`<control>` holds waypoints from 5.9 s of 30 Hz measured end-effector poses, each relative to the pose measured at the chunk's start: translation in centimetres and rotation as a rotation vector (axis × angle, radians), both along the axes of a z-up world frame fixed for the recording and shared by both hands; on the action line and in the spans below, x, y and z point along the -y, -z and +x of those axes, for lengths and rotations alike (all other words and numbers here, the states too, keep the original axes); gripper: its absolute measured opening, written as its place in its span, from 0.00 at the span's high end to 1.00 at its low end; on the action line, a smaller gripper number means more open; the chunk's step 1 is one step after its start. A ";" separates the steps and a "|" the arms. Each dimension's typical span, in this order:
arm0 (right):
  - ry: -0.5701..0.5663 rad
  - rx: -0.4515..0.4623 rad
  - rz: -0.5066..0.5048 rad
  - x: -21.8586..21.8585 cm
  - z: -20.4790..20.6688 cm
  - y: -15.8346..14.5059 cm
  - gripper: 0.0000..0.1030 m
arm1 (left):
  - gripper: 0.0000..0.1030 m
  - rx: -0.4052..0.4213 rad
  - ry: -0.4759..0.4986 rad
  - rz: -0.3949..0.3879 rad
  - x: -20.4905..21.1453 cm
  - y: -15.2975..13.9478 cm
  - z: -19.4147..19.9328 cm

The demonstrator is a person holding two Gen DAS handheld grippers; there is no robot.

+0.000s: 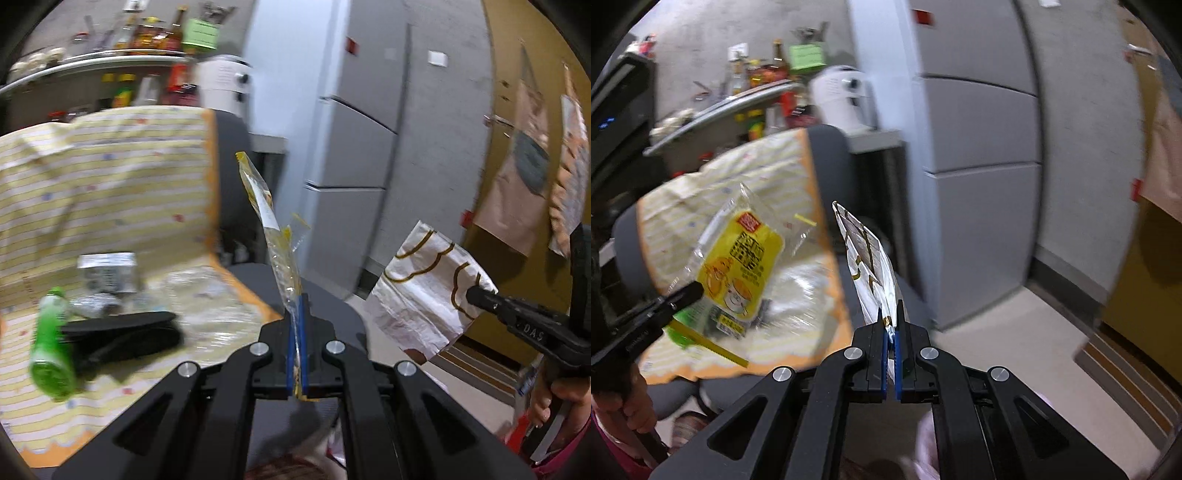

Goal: Collect trash
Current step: 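Carry both items to the pink bin and open both grippers over it, then move both open grippers back over the trash on the chair, then grasp the black plastic piece with the right gripper while the left reaches the green bottle, then close the left gripper on the green tea bottle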

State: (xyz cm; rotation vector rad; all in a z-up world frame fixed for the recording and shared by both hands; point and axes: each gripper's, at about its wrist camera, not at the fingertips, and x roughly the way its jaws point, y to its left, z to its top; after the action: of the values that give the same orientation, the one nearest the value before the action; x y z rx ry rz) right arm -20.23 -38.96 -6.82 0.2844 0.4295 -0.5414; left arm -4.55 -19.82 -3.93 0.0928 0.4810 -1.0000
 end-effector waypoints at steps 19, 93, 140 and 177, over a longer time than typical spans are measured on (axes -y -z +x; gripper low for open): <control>0.243 -0.148 0.224 7.9 -7.2 11.9 0.87 | 1.00 -0.034 0.150 0.097 7.7 3.5 -4.9; -0.260 0.009 0.079 -4.1 9.3 -0.7 0.49 | 0.49 -0.025 -0.301 0.177 -9.0 3.0 5.4; -0.610 -0.034 0.210 -7.4 27.1 -3.1 0.94 | 0.32 -0.133 -0.621 0.161 -19.4 3.6 15.5; -0.530 -0.061 0.325 -7.8 22.3 0.0 0.94 | 0.43 -0.262 -0.630 0.405 -23.1 10.0 27.7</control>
State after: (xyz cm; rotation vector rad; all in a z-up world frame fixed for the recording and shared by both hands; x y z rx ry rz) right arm 2.06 -31.14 -6.85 0.4480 0.6272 0.0416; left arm 23.17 3.28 -13.94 0.1615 0.8842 -0.2864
